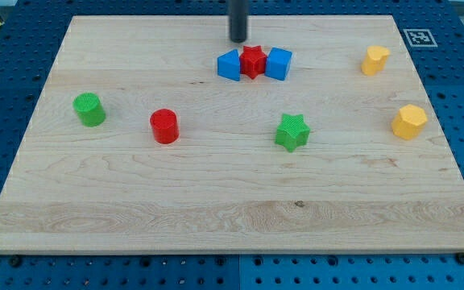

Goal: Push yellow heart closer to blue cube

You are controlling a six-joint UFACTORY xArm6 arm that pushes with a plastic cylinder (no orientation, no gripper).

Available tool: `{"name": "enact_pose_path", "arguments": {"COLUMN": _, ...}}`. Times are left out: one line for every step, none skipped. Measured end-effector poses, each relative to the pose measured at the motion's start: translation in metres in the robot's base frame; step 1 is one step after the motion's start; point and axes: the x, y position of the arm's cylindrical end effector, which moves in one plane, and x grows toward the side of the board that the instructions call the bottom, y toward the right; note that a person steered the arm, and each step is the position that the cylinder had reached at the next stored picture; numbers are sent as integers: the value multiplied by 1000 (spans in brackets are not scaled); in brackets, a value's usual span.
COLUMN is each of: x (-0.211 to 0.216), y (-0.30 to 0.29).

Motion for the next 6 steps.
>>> {"name": "enact_pose_path", "arguments": {"x": 0, "y": 109}}
{"name": "enact_pose_path", "arguments": {"x": 8, "y": 216}}
{"name": "enact_pose_path", "arguments": {"x": 47, "y": 285}}
{"name": "enact_pose_path", "arguments": {"x": 84, "y": 280}}
{"name": "enact_pose_path", "arguments": {"x": 78, "y": 215}}
{"name": "enact_pose_path", "arguments": {"x": 73, "y": 131}}
